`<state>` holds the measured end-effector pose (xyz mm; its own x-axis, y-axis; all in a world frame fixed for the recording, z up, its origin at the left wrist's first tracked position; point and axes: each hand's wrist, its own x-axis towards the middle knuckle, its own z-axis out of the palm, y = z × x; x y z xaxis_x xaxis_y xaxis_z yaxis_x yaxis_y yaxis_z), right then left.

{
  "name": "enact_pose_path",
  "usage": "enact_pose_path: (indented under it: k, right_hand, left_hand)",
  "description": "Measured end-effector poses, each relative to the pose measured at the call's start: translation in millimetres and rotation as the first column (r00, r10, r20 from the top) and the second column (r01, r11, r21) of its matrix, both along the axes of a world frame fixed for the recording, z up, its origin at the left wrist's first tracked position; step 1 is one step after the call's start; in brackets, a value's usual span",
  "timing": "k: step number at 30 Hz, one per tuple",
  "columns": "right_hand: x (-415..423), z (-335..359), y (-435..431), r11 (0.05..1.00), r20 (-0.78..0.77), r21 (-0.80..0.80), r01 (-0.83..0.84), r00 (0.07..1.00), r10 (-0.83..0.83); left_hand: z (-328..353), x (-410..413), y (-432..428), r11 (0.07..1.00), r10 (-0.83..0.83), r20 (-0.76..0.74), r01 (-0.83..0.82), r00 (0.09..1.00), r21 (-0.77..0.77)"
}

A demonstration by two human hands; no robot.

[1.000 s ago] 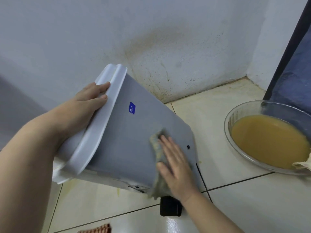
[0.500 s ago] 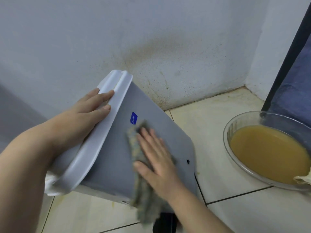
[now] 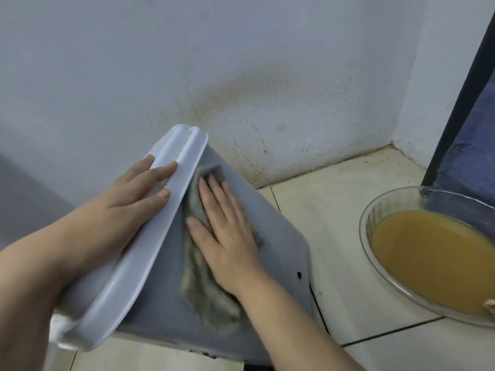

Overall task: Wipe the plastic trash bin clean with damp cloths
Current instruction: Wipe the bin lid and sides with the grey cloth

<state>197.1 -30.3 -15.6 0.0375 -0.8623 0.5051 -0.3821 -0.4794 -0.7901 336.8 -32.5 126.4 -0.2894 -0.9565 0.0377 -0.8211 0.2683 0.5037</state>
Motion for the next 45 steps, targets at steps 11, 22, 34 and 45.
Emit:
enact_pose_path:
  k: [11, 22, 34, 45]
  right_hand:
    - [-72, -67, -67, 0.714, 0.159, 0.681, 0.161, 0.919, -0.36]
    - [42, 32, 88, 0.978, -0.002, 0.097, 0.187, 0.982, -0.188]
    - [-67, -104, 53, 0.679, -0.033, 0.717, 0.157, 0.981, -0.192]
    - [15, -26, 112, 0.988, -0.143, -0.122, 0.093, 0.983, -0.11]
  left_hand:
    - [4, -16, 5, 0.998, -0.052, 0.008, 0.051, 0.999, 0.035]
    - [-4, 9, -5, 1.0, -0.019, -0.061, 0.02, 0.998, 0.024]
    - [-3, 14, -4, 0.997, -0.03, -0.081, 0.036, 0.996, 0.075]
    - [-7, 20, -13, 0.999, -0.037, -0.012, 0.037, 0.999, -0.005]
